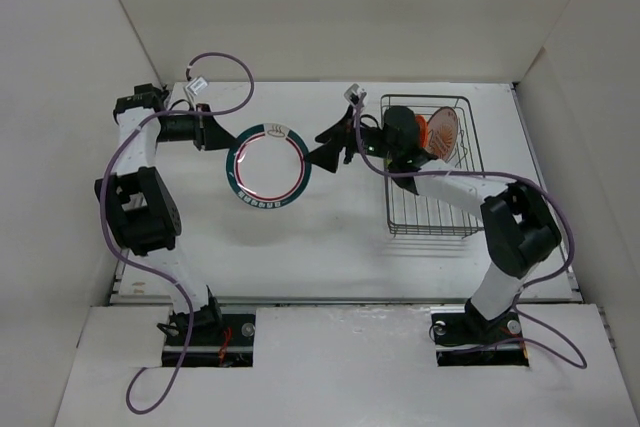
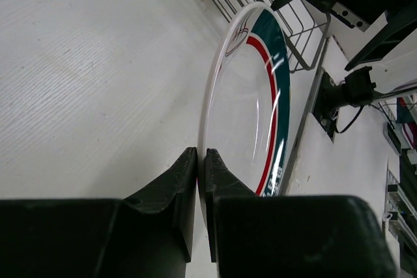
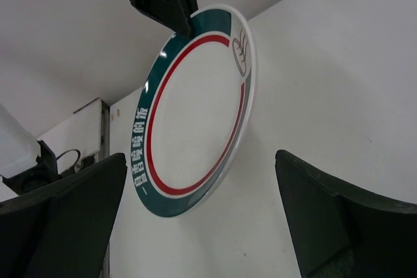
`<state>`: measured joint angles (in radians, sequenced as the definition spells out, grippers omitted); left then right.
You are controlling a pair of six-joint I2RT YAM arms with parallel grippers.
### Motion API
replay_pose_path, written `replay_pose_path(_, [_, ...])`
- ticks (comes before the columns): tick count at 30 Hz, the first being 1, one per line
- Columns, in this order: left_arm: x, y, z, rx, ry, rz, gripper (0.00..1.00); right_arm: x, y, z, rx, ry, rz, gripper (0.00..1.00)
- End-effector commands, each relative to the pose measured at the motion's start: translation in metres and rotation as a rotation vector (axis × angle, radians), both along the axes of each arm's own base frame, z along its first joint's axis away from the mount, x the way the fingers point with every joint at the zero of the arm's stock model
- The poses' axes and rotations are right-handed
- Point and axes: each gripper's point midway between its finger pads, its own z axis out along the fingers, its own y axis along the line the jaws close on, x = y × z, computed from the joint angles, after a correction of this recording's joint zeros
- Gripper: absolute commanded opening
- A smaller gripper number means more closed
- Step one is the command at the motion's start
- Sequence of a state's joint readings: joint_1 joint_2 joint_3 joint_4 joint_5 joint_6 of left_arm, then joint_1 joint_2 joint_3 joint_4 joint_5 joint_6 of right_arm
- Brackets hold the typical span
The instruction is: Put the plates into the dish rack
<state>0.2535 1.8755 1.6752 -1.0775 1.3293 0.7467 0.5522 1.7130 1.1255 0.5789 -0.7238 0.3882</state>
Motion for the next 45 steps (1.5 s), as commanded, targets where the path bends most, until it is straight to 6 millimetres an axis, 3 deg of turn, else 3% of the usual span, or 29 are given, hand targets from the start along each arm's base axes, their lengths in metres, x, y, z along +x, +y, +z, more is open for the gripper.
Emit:
replay_pose_path(1, [-0.02, -0.011, 0.044, -0.085, -0.102, -0.025, 0.0, -0.001, 0.018, 0.033, 0.079, -0.093, 0.04, 1.0])
replay_pose_path(4, [-0.021, -0.011, 0.047, -0.082, -0.111, -0.026, 0.0, 0.001, 0.031, 0.018, 0.064, -0.066, 0.038, 0.98])
replay_pose_path(8, [-0.024, -0.013, 0.054, -0.086, -0.131, -0.028, 0.0, -0.005, 0.051, 0.021, 0.067, -0.063, 0.053, 0.97])
replay_pose_path(10, [-0.024, -0.013, 0.054, -0.086, -0.131, -0.028, 0.0, -0.008, 0.058, 0.02, 0.064, -0.058, 0.067, 0.9])
replay_pose_path(11, [-0.024, -0.013, 0.054, -0.086, -0.131, -0.028, 0.0, -0.012, 0.062, 0.026, 0.075, -0.056, 0.077, 0.78])
replay_pose_path(12, [-0.025, -0.013, 0.056, -0.084, -0.14, -0.029, 0.0, -0.009, 0.061, 0.026, 0.075, -0.055, 0.063, 0.53])
replay_pose_path(13, [-0.025, -0.013, 0.056, -0.084, -0.14, -0.029, 0.0, -0.011, 0.057, 0.04, 0.093, -0.038, 0.045, 0.01])
replay_pose_path(14, [-0.024, -0.012, 0.053, -0.065, -0.134, -0.023, 0.0, -0.011, 0.053, 0.044, 0.09, -0.031, 0.018, 0.0])
replay_pose_path(15, [-0.02, -0.01, 0.052, -0.058, -0.108, -0.011, 0.0, -0.002, 0.042, 0.055, 0.098, -0.04, -0.032, 0.0])
replay_pose_path(16, [-0.017, -0.008, 0.05, -0.049, -0.093, 0.001, 0.33, -0.001, 0.032, 0.051, 0.065, -0.012, -0.064, 0.0])
replay_pose_path(17, [-0.007, -0.004, 0.047, -0.014, -0.115, 0.021, 0.48, -0.003, 0.013, 0.074, 0.061, -0.063, -0.111, 0.0])
replay_pose_path(18, [-0.004, -0.002, 0.045, 0.006, -0.111, 0.04, 0.71, 0.016, -0.012, 0.079, 0.03, -0.076, -0.229, 0.0])
replay_pose_path(19, [-0.004, -0.001, 0.039, -0.002, -0.034, 0.081, 1.0, 0.022, -0.032, 0.064, -0.062, -0.031, -0.307, 0.0])
replay_pose_path(20, [-0.002, 0.0, 0.044, 0.014, -0.041, 0.115, 1.0, 0.024, -0.058, 0.096, -0.084, -0.124, -0.396, 0.0])
replay_pose_path(21, [0.017, 0.007, 0.039, 0.085, -0.105, 0.179, 1.0, 0.03, -0.08, 0.101, -0.124, -0.137, -0.478, 0.0])
replay_pose_path(22, [0.02, 0.008, 0.03, 0.111, -0.075, 0.228, 1.0, 0.049, -0.12, 0.108, -0.171, -0.144, -0.637, 0.0])
replay_pose_path(23, [0.024, 0.01, 0.029, 0.133, -0.044, 0.29, 1.0, 0.047, -0.143, 0.109, -0.242, -0.119, -0.706, 0.0])
replay_pose_path(24, [0.039, 0.022, 0.029, 0.239, -0.093, 0.406, 1.0, 0.044, -0.171, 0.125, -0.274, -0.152, -0.785, 0.0])
replay_pose_path(25, [0.043, 0.015, 0.026, 0.284, -0.1, 0.435, 1.0, 0.051, -0.21, 0.132, -0.317, -0.143, -0.935, 0.0])
replay_pose_path(26, [0.046, 0.016, 0.022, 0.325, -0.102, 0.477, 1.0, 0.045, -0.232, 0.127, -0.384, -0.111, -0.991, 0.0])
replay_pose_path(27, [0.05, 0.017, 0.024, 0.357, -0.108, 0.527, 1.0, 0.038, -0.253, 0.148, -0.383, -0.132, -1.07, 0.0])
replay_pose_path(29, [0.059, 0.022, 0.017, 0.454, -0.121, 0.603, 1.0, 0.033, -0.301, 0.156, -0.436, -0.125, -1.23, 0.0])
replay_pose_path(31, [0.065, 0.028, 0.016, 0.494, -0.118, 0.652, 1.0, 0.022, -0.332, 0.162, -0.471, -0.113, -1.329, 0.0])
replay_pose_path(32, [0.069, 0.031, 0.016, 0.503, -0.117, 0.663, 1.0, 0.021, -0.357, 0.16, -0.508, -0.101, -1.415, 0.0])
replay_pose_path(37, [0.071, 0.04, 0.003, 0.564, -0.079, 0.702, 1.0, 0.022, -0.403, 0.145, -0.601, -0.038, -1.532, 0.0])
replay_pose_path(45, [0.069, 0.042, -0.007, 0.59, -0.072, 0.694, 1.0, 0.046, -0.422, 0.109, -0.663, 0.028, -1.559, 0.0])
